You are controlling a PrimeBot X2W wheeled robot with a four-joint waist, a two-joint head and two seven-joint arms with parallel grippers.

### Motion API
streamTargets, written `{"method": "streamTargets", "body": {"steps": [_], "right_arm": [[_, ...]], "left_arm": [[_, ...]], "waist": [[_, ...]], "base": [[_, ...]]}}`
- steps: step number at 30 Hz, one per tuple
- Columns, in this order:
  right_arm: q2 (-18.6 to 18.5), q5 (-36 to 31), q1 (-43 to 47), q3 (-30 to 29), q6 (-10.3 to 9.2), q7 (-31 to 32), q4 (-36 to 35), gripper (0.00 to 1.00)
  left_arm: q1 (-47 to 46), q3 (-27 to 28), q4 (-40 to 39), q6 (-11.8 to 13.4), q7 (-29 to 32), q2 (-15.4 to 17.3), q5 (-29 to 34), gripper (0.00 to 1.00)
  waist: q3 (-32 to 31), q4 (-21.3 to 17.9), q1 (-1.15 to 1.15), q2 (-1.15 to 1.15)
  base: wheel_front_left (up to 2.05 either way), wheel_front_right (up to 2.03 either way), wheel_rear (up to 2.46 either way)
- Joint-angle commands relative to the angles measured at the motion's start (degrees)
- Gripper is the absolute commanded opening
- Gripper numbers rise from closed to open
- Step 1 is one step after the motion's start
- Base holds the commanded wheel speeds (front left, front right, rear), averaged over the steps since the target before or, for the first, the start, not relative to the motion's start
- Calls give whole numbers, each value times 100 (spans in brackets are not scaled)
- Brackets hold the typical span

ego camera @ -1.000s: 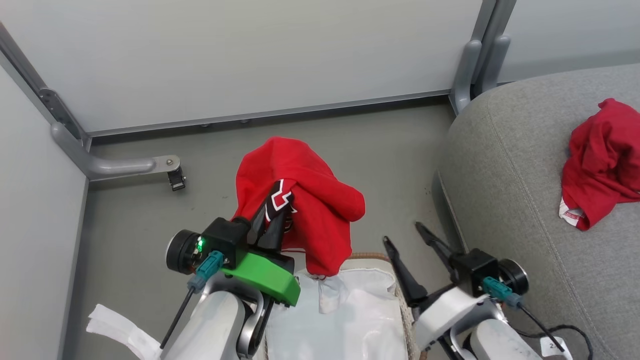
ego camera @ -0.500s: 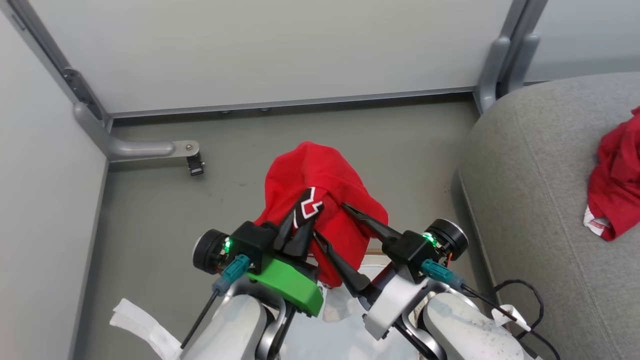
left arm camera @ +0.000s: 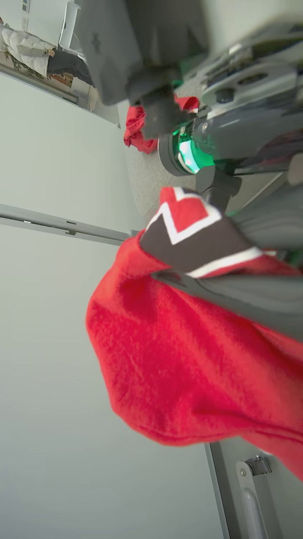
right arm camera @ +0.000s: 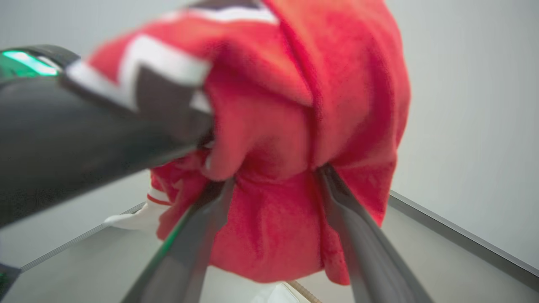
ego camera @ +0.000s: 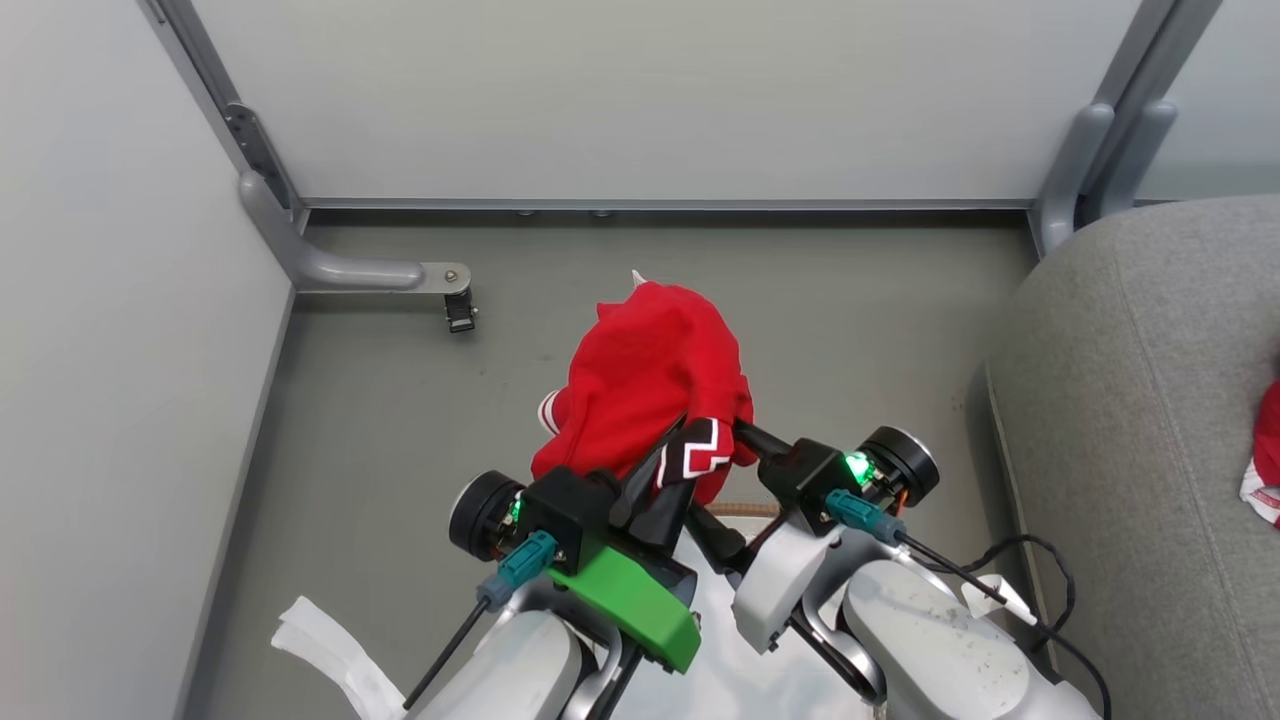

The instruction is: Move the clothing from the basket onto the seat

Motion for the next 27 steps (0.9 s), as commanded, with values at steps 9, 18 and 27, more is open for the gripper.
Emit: {"method": "streamTargets", "body": {"steps": [9, 18, 27], "right_arm": [[13, -118, -106, -10, -8, -26, -63, 100], [21, -68, -141, -57, -8, -26, -181, 0], [-55, -9, 116, -418, -8, -26, -266, 0]], "left_arm": [[-46, -166, -19, -67, -21, 4, -177, 0], [-90, -253, -14, -77, -21, 4, -287, 0], [-54, -104, -26, 22, -13, 7, -194, 45]], "waist": [[-46, 171, 0, 50], [-2, 227, 0, 50], [0, 73, 0, 50]], "base": [[0, 0, 0], [0, 0, 0], [0, 0, 0]]}}
